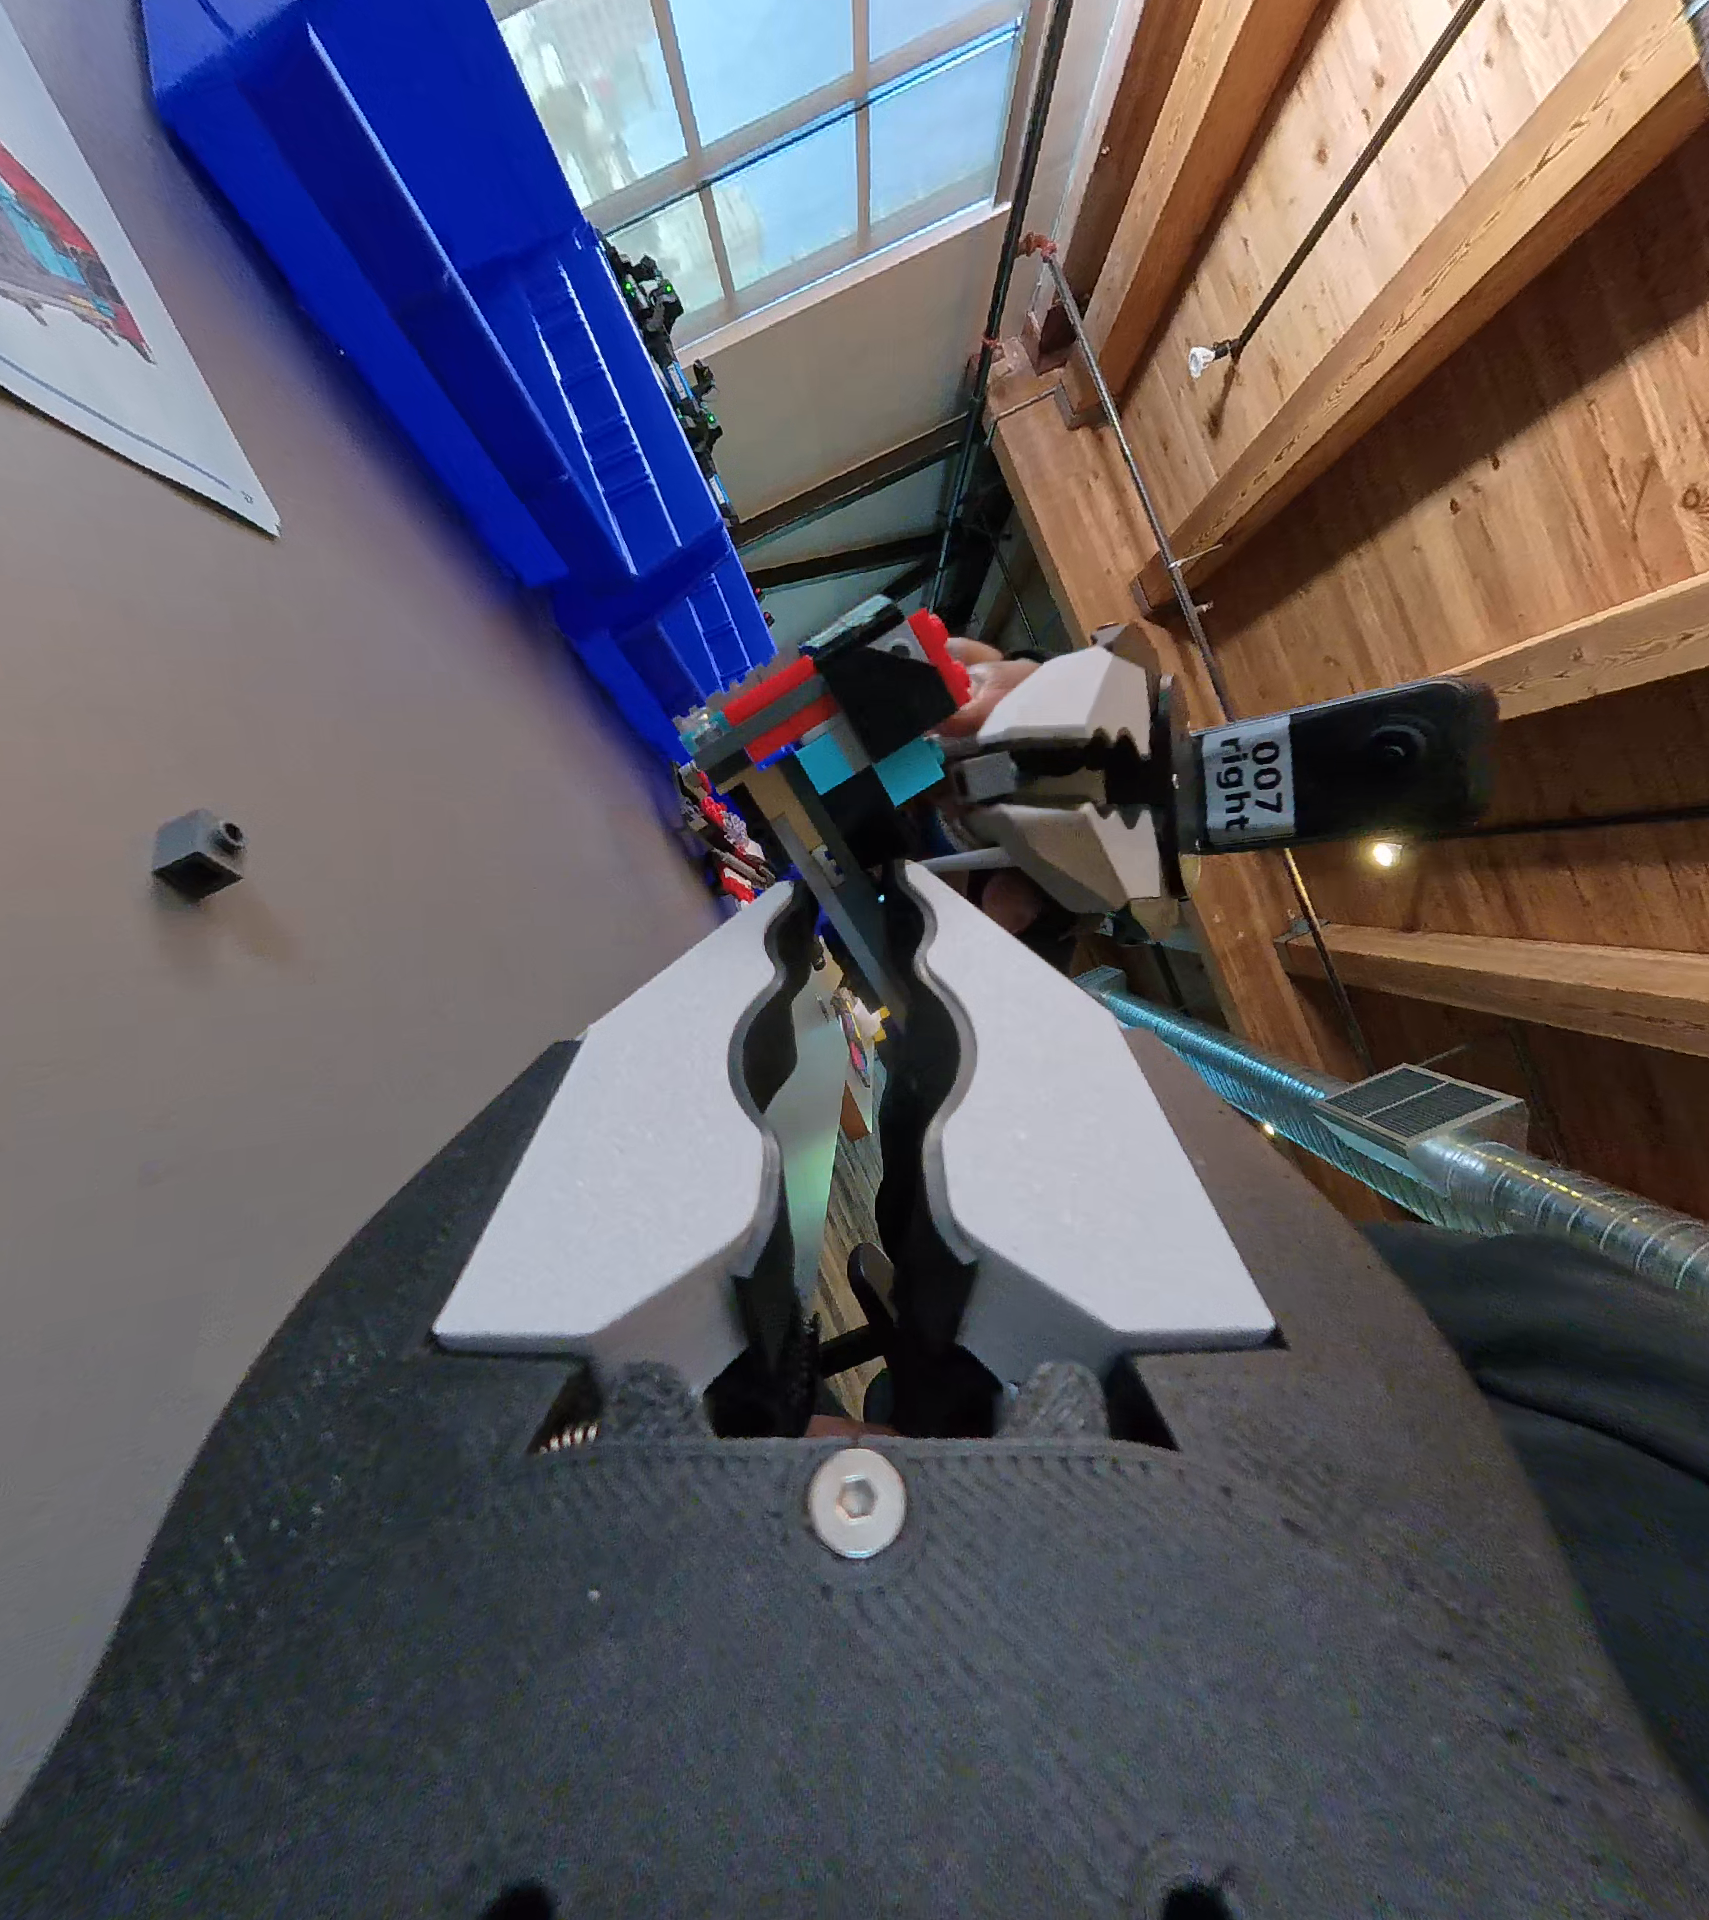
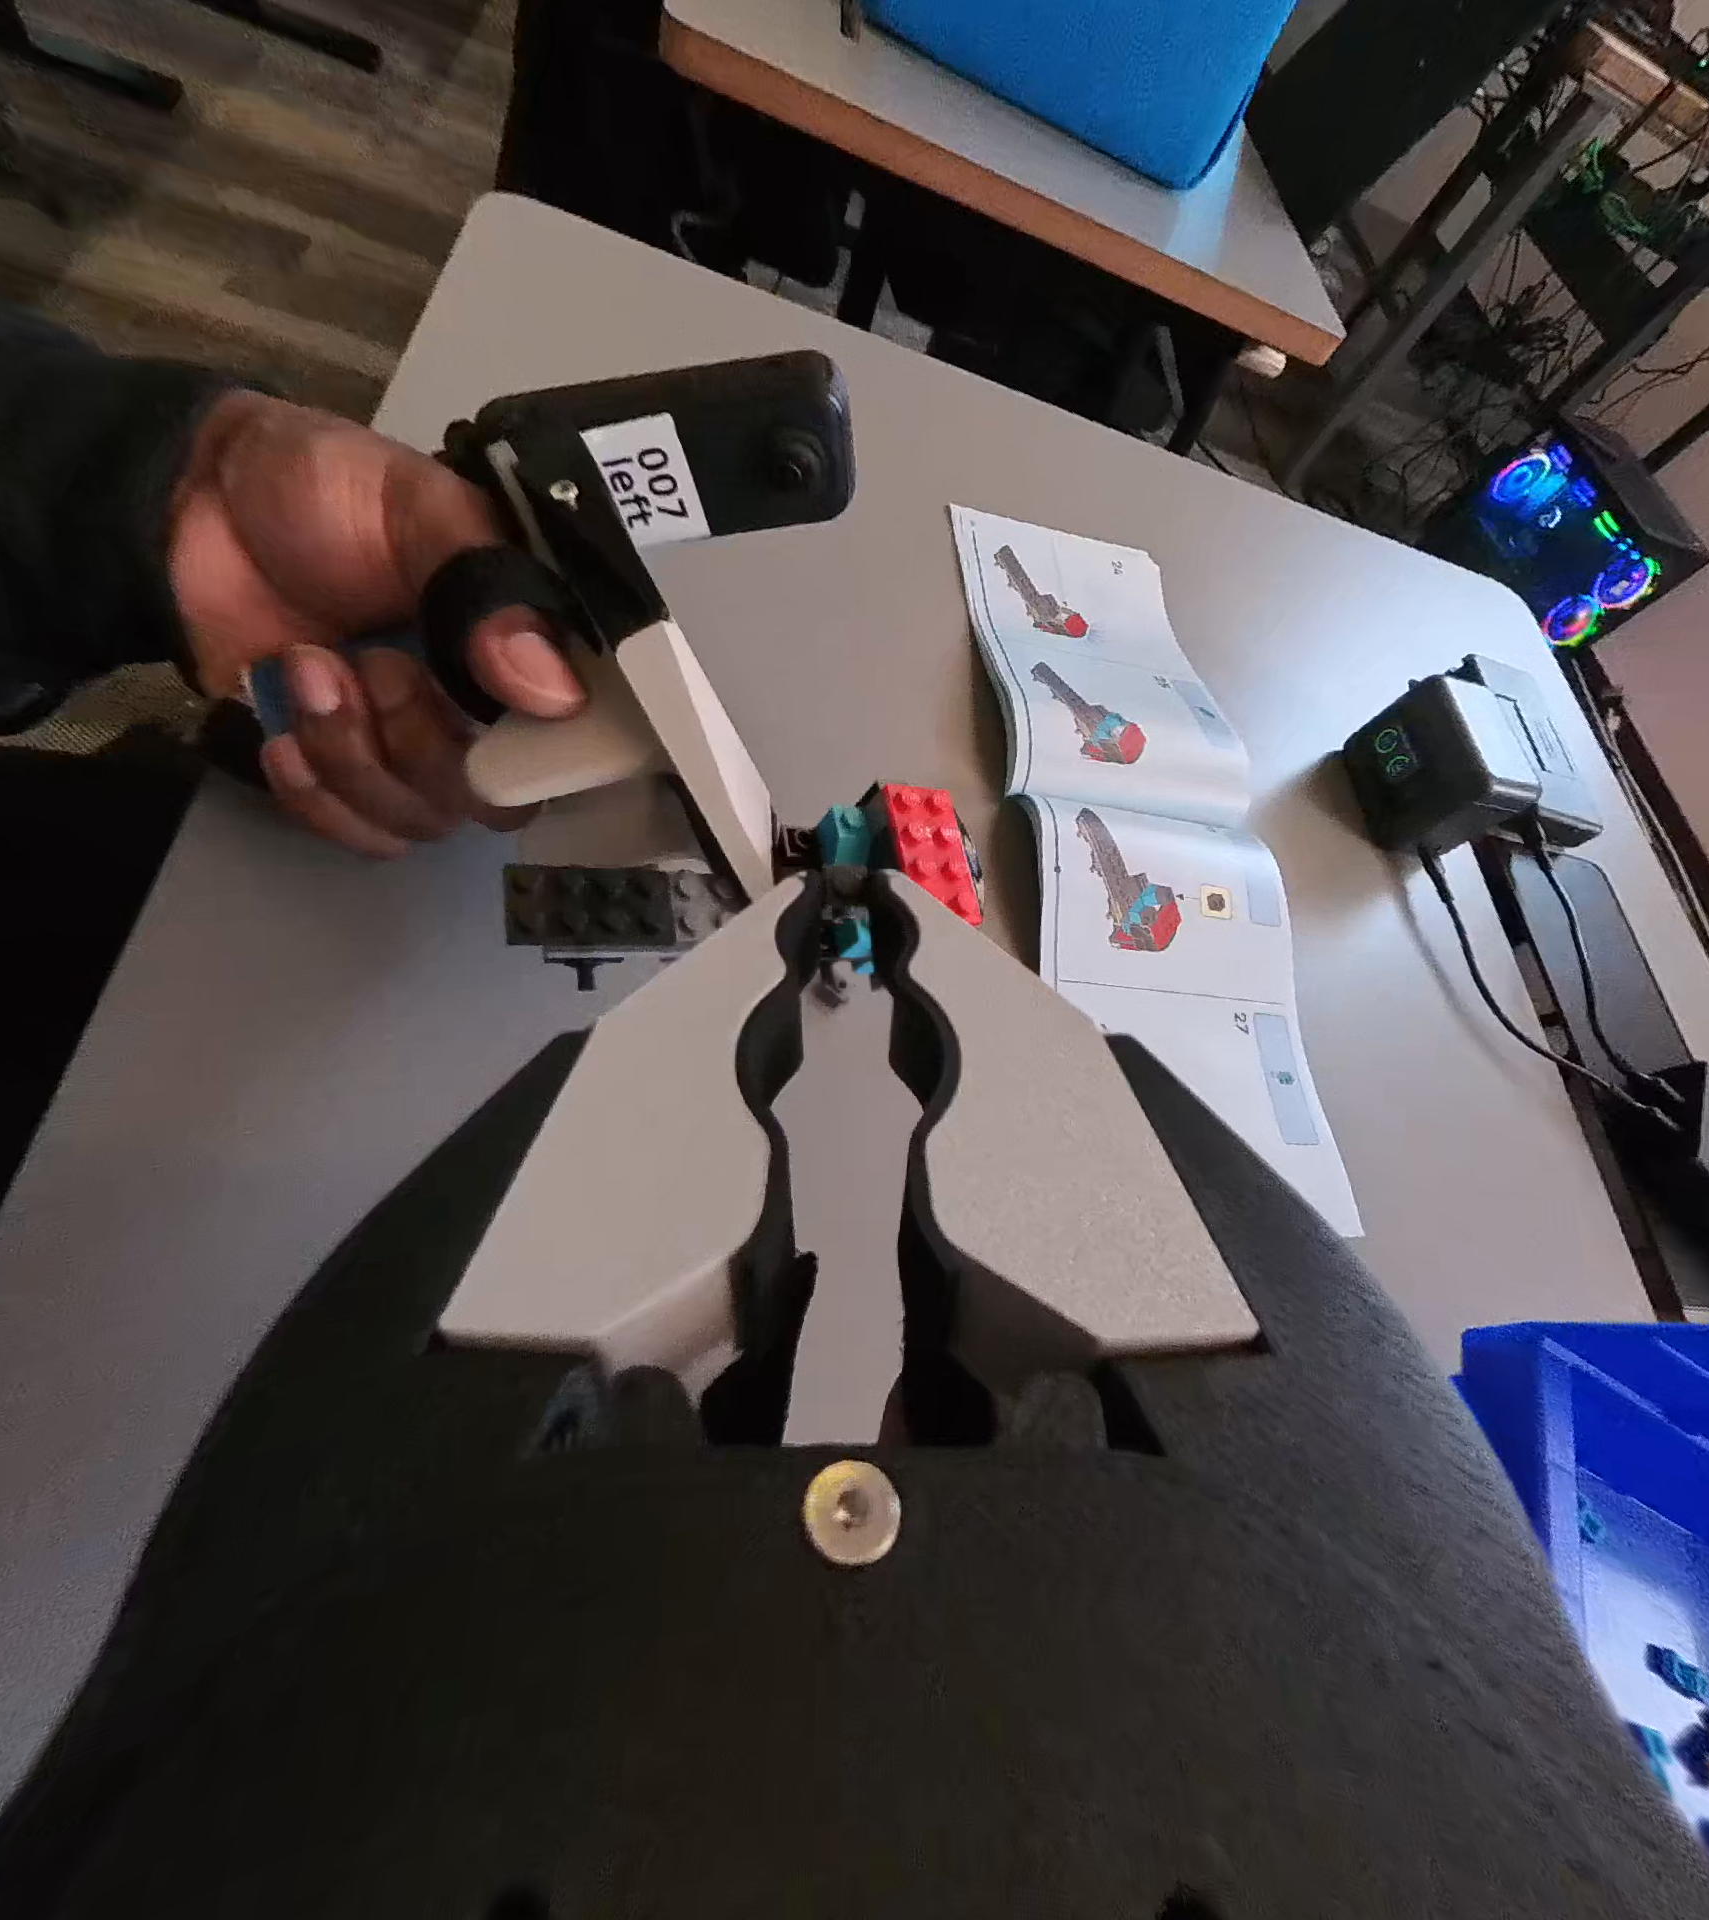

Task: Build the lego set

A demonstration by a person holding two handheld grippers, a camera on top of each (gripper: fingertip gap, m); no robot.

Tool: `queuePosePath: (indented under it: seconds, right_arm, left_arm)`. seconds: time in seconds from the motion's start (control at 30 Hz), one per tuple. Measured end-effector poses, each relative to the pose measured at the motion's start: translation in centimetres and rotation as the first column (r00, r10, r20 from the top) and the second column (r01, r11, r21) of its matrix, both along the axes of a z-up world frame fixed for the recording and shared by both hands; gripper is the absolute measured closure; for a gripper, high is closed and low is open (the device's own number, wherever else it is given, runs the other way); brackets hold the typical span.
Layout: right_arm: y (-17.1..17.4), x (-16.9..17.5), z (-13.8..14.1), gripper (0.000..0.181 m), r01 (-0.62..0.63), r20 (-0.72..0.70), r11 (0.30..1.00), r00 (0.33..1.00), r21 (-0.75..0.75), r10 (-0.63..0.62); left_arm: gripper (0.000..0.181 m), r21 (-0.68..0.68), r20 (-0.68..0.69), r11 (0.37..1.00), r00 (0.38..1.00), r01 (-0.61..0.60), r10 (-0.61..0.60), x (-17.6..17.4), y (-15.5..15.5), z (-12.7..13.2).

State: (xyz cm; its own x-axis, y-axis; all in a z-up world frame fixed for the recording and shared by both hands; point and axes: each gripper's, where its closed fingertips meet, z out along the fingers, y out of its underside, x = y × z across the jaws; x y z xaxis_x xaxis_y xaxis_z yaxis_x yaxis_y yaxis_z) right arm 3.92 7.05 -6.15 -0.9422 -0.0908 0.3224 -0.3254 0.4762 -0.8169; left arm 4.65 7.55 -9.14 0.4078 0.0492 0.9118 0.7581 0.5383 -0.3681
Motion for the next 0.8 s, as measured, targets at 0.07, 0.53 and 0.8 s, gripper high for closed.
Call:
queuePosePath:
  seconds: [0.07,0.53,0.8]
  right_arm:
    - [-0.07,-0.50,-0.30,0.172,0.020,-0.011,1.000,1.000,0.010,-0.020]
    - [-0.19,-1.02,-0.57,0.171,0.059,-0.079,0.998,0.995,-0.006,-0.060]
    - [-0.16,-1.16,-0.57,0.168,0.083,-0.099,0.996,0.992,-0.021,-0.084]
  left_arm:
    - [0.168,0.003,0.000,1.000,1.000,-0.002,0.002,-0.01,-0.10,0.02]
    - [0.168,-0.003,0.003,1.000,1.000,-0.007,0.007,-0.12,-0.11,-0.06]
    - [0.168,-0.001,0.003,1.000,1.000,-0.007,0.007,-0.12,-0.09,-0.06]
